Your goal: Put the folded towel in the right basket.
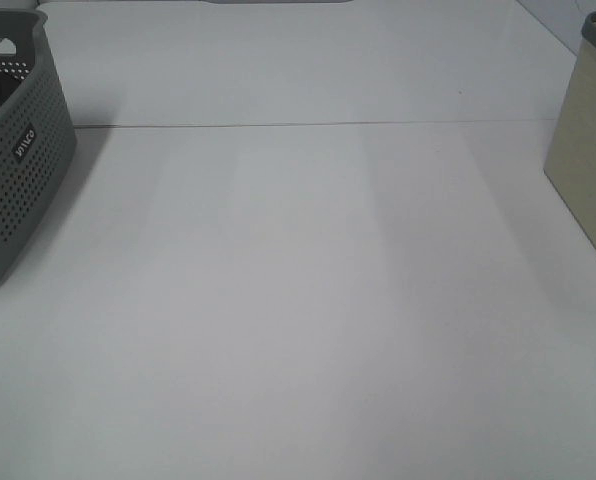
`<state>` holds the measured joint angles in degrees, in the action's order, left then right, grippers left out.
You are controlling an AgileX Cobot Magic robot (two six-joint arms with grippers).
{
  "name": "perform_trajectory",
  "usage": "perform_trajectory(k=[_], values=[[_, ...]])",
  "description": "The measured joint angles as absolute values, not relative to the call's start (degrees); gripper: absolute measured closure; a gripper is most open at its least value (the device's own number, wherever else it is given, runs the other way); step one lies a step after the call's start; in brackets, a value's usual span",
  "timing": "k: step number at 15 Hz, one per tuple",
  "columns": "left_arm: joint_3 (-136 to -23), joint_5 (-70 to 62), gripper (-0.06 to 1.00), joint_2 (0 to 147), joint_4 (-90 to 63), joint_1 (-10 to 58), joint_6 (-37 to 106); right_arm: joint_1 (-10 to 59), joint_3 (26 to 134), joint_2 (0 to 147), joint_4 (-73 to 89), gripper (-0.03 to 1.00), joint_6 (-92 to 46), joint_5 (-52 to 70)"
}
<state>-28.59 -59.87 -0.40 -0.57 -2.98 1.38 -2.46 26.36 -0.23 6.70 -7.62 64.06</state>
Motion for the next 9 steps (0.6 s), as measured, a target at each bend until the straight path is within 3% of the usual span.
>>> perform_trajectory(k=[9], values=[[-28.59, -59.87, -0.05, -0.40, -0.57, -2.98, 1.38, -2.46, 26.36, -0.23, 5.79, 0.05, -5.21, 63.54]])
